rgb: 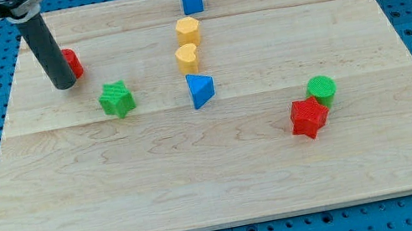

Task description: Move the red circle towards the green star

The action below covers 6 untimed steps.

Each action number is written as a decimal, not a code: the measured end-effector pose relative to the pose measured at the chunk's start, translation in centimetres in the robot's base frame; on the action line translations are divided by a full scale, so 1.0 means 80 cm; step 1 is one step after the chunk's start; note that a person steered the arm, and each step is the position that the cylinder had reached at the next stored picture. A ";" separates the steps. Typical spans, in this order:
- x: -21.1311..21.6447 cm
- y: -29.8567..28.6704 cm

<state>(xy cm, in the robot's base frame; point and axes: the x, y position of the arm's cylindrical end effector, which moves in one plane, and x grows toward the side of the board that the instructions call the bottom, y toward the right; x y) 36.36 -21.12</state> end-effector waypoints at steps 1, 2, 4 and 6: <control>-0.005 -0.045; -0.021 -0.009; -0.056 -0.056; -0.050 0.019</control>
